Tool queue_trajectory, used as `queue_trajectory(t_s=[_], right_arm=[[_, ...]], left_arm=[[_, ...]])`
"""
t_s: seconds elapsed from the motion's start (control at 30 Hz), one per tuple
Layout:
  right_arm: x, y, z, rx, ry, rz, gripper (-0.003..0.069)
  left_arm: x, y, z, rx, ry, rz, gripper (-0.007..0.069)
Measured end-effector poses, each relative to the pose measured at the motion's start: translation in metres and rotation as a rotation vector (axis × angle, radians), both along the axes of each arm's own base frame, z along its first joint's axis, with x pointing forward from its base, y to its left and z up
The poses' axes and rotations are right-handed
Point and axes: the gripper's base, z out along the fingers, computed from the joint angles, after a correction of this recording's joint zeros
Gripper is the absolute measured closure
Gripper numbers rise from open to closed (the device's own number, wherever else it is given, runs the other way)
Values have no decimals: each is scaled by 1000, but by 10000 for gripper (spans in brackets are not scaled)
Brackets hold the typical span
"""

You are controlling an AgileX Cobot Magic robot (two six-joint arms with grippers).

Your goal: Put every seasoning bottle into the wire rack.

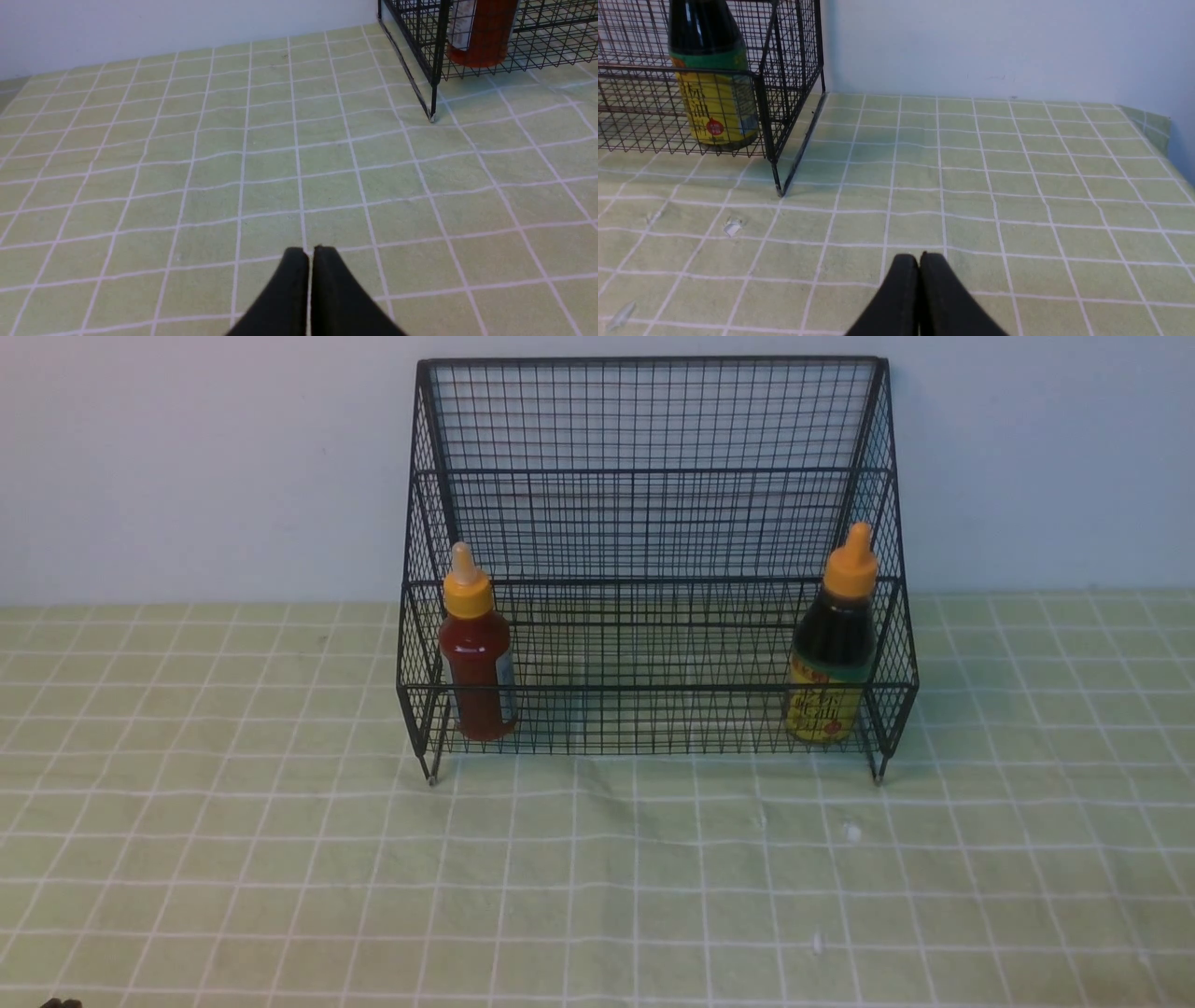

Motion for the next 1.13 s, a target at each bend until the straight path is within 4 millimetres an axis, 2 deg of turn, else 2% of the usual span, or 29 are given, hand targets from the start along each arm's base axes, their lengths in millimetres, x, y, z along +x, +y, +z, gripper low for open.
queue_trajectory(t_s=[1.13], right_arm=[[0,0,0,26,-1,-6,671]], left_arm=[[0,0,0,0,0,0,631]])
